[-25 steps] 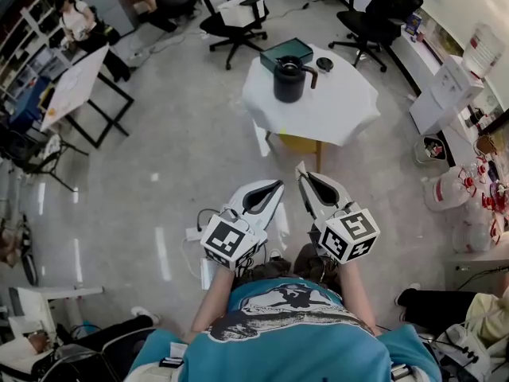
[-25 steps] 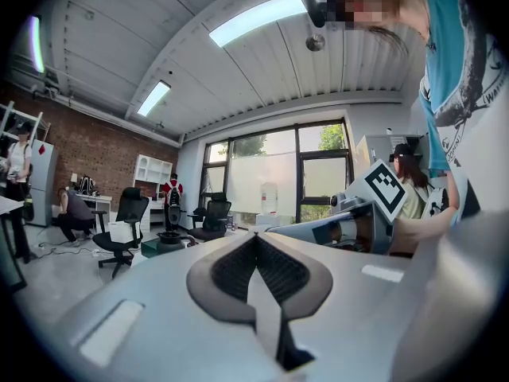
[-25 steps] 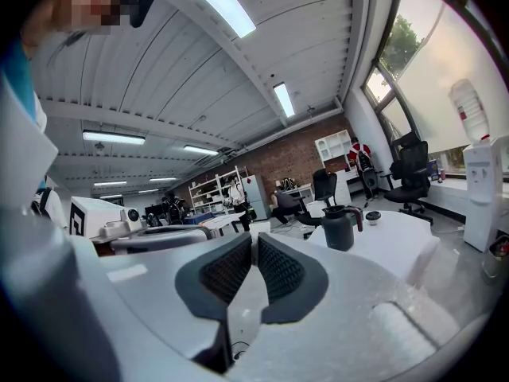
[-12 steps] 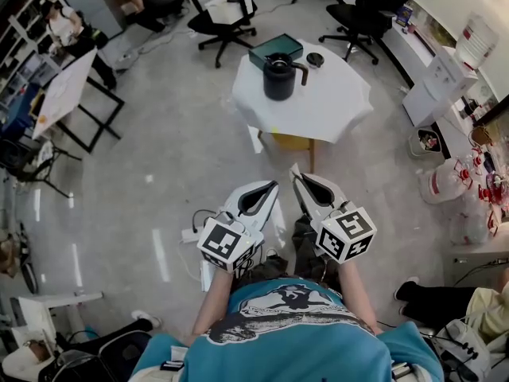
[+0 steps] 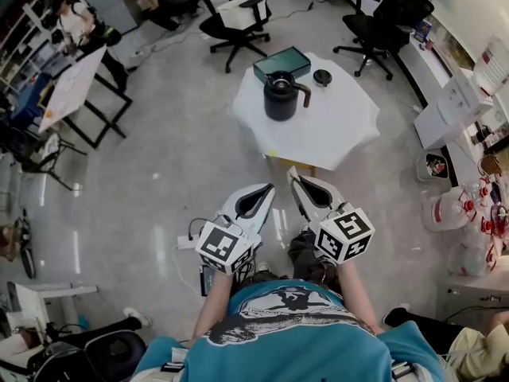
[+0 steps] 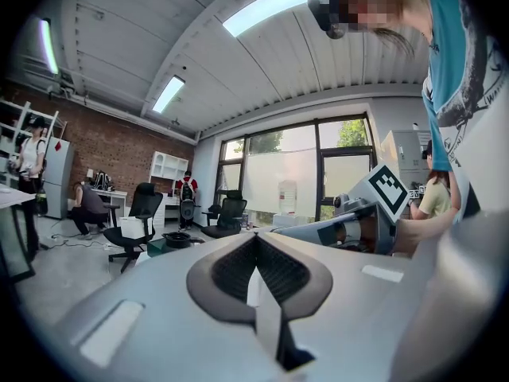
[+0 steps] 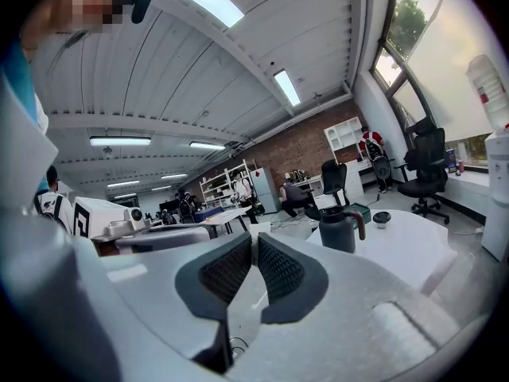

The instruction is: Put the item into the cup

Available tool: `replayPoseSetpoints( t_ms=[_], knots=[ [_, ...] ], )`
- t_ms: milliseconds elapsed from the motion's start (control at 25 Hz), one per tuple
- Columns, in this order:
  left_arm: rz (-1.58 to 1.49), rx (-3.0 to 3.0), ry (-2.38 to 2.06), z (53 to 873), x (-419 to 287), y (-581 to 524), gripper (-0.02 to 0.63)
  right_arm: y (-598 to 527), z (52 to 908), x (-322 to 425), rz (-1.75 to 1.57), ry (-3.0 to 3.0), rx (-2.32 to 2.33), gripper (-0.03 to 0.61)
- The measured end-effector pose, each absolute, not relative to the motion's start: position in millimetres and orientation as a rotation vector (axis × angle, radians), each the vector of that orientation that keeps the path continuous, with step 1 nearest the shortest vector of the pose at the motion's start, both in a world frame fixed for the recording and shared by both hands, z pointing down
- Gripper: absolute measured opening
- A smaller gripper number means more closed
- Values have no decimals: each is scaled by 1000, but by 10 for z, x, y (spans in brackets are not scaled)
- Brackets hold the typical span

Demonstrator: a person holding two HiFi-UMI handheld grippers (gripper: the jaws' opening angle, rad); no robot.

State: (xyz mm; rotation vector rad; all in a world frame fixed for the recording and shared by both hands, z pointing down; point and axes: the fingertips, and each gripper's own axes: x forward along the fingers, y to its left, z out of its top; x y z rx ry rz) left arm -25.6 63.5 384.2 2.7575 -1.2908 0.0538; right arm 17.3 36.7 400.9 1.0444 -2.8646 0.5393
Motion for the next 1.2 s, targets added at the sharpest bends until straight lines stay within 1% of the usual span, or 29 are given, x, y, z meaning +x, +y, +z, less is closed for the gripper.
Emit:
replayPoseSetpoints(
  t_ms=[280,600,960,1200],
  knots=[
    [55,2716,-1391,3758,36,-17,0,-307,3903,450,541,-2902,947,25],
    [75,2652,-1499,3768,283,-505,2,-818,3935,684,565,-2927,826,25],
    [112,2583,-1588,3869,460,-694,2,-1060,4042,835,605,-2951,726,25],
    [137,2546,-1648,3829,440,-704,3,-1130,4035,876,633,-2966,696,25]
  ],
)
